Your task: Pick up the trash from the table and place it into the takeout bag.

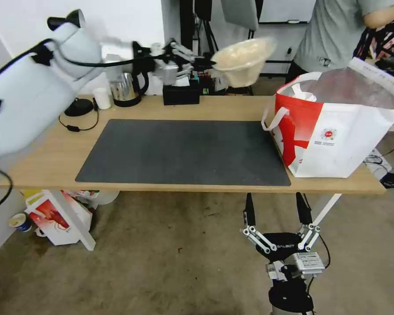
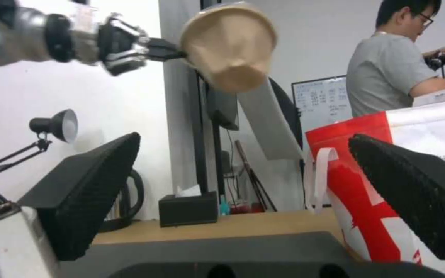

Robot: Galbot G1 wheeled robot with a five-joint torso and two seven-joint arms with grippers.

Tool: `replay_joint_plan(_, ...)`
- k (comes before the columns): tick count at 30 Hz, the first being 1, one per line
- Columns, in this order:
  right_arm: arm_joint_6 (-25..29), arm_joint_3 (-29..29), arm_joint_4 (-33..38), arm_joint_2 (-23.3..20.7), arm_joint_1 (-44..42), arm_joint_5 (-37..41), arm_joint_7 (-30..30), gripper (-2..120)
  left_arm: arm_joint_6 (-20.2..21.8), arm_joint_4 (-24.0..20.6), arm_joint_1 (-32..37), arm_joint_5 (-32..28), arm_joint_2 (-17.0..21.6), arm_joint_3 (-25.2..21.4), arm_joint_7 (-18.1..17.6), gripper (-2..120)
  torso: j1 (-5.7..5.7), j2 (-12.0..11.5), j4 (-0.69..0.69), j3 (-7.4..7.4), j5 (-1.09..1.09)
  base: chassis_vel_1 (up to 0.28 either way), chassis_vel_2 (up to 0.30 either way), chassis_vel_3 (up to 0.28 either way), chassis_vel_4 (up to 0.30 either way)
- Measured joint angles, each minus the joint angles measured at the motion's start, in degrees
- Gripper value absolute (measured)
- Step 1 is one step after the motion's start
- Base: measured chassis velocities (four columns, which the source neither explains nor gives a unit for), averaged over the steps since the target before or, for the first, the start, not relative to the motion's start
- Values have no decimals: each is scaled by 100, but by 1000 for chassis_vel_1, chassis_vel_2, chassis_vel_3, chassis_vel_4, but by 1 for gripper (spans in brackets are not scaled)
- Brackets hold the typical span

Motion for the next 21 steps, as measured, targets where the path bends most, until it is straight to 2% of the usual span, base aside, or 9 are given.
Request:
replay_joint_plan(3,0,0,0,0,0,0,0,100,-3,263,-164,15,-369,101,56,0,0,0,2,0,1,0,0,0,0)
replay_joint_plan(5,0,0,0,0,0,0,0,100,-4,319,-195,19,-458,120,70,0,0,0,2,0,0,0,0,0,0)
replay_joint_plan(8,0,0,0,0,0,0,0,100,-4,561,-313,56,-906,205,91,0,0,2,0,0,0,0,0,0,0)
replay_joint_plan(10,0,0,0,0,0,0,0,100,-4,603,-329,74,-983,220,91,0,0,1,0,0,1,0,0,0,0)
replay_joint_plan(13,0,0,0,0,0,0,0,100,-4,823,-373,165,-1311,281,91,0,0,1,0,0,-1,0,0,0,0)
replay_joint_plan(15,0,0,0,0,0,0,0,100,-5,857,-380,176,-1351,290,91,0,0,1,2,0,-1,0,0,0,0)
replay_joint_plan(21,0,0,0,0,0,0,0,100,-119,1326,-491,337,-1844,333,116,0,0,1,0,0,0,0,0,0,0)
